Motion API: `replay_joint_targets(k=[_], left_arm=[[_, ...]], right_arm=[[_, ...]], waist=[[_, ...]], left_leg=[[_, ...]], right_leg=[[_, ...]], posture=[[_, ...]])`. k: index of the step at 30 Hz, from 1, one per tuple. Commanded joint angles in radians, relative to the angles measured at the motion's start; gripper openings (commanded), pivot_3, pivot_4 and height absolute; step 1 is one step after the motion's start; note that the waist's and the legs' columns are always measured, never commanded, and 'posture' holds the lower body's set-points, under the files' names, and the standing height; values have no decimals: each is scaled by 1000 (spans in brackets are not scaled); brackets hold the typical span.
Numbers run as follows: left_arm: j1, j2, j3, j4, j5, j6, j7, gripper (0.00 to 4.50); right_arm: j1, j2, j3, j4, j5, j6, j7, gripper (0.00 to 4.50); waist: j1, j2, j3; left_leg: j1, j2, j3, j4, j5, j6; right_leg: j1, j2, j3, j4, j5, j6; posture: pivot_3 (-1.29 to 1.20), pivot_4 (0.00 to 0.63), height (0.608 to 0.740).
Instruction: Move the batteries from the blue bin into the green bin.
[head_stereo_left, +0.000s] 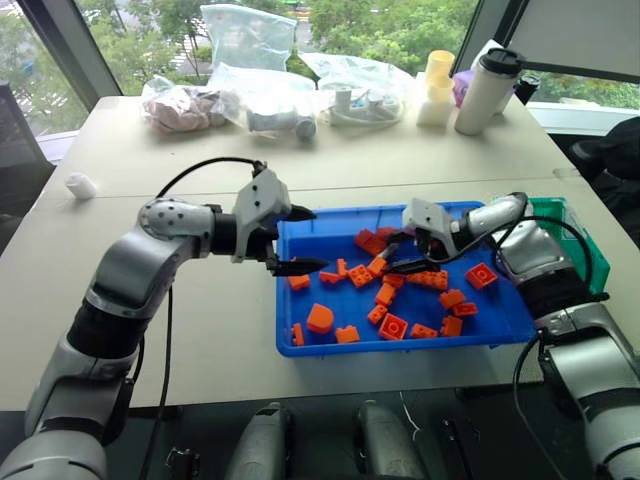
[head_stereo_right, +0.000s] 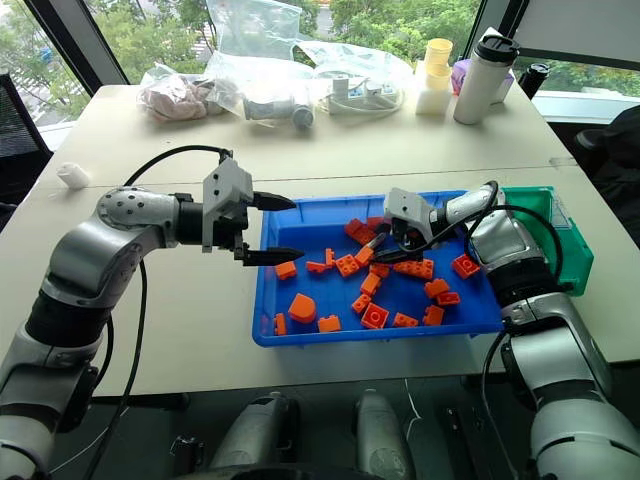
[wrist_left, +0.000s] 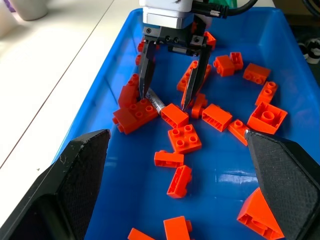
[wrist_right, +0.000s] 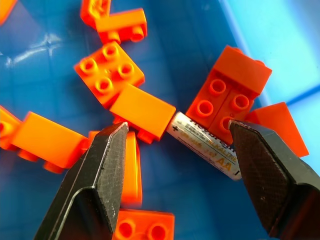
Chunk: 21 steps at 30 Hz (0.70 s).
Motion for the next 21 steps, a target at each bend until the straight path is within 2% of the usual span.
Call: replay_joint_targets(k=[1, 2, 3, 4, 9, 13, 19, 20, 21], left_arm=[[4, 12, 13, -43, 2, 5, 12, 4500], [7, 14, 14, -48, 1, 7, 14, 4500], [9, 16, 15, -52, -1, 9, 15, 4500], [12, 19, 17, -56, -2, 11, 17, 4500], [14, 21, 18, -62, -4, 18, 22, 4500], [7, 17, 13, -56, 1, 14, 21, 4500], [1, 14, 9, -47, 5, 8, 18, 4500], [1, 14, 9, -46, 5, 7, 18, 4500], [0, 14, 8, -45, 5, 7, 17, 4500]], right_arm=[[-23, 12, 22, 76, -41, -57, 19, 3287], [-27, 15, 23, 90, -47, -66, 23, 3287], [-30, 16, 22, 100, -51, -73, 27, 2782], [-33, 17, 21, 110, -54, -81, 30, 2548], [-43, 22, 13, 130, -59, -91, 35, 187], [-32, 16, 1, 111, -51, -69, 40, 82], [-16, 13, -84, 9, 38, 63, 35, 82], [-18, 11, -102, -3, 53, 83, 31, 579], [-19, 6, -115, -15, 65, 103, 28, 802]], waist=[[-1, 0, 0], [-1, 0, 0], [-1, 0, 0], [-1, 0, 0], [-1, 0, 0], [-1, 0, 0], [0, 0, 0], [0, 0, 0], [0, 0, 0]], left_leg=[[0, 0, 0, 0, 0, 0], [0, 0, 0, 0, 0, 0], [0, 0, 0, 0, 0, 0], [0, 0, 0, 0, 0, 0], [0, 0, 0, 0, 0, 0], [0, 0, 0, 0, 0, 0], [0, 0, 0, 0, 0, 0], [0, 0, 0, 0, 0, 0], [0, 0, 0, 0, 0, 0]], right_leg=[[0, 0, 0, 0, 0, 0], [0, 0, 0, 0, 0, 0], [0, 0, 0, 0, 0, 0], [0, 0, 0, 0, 0, 0], [0, 0, 0, 0, 0, 0], [0, 0, 0, 0, 0, 0], [0, 0, 0, 0, 0, 0], [0, 0, 0, 0, 0, 0], [0, 0, 0, 0, 0, 0]], posture=[[0, 150, 740], [0, 150, 740], [0, 150, 740], [0, 150, 740], [0, 150, 740], [0, 150, 740], [0, 150, 740], [0, 150, 740], [0, 150, 740]])
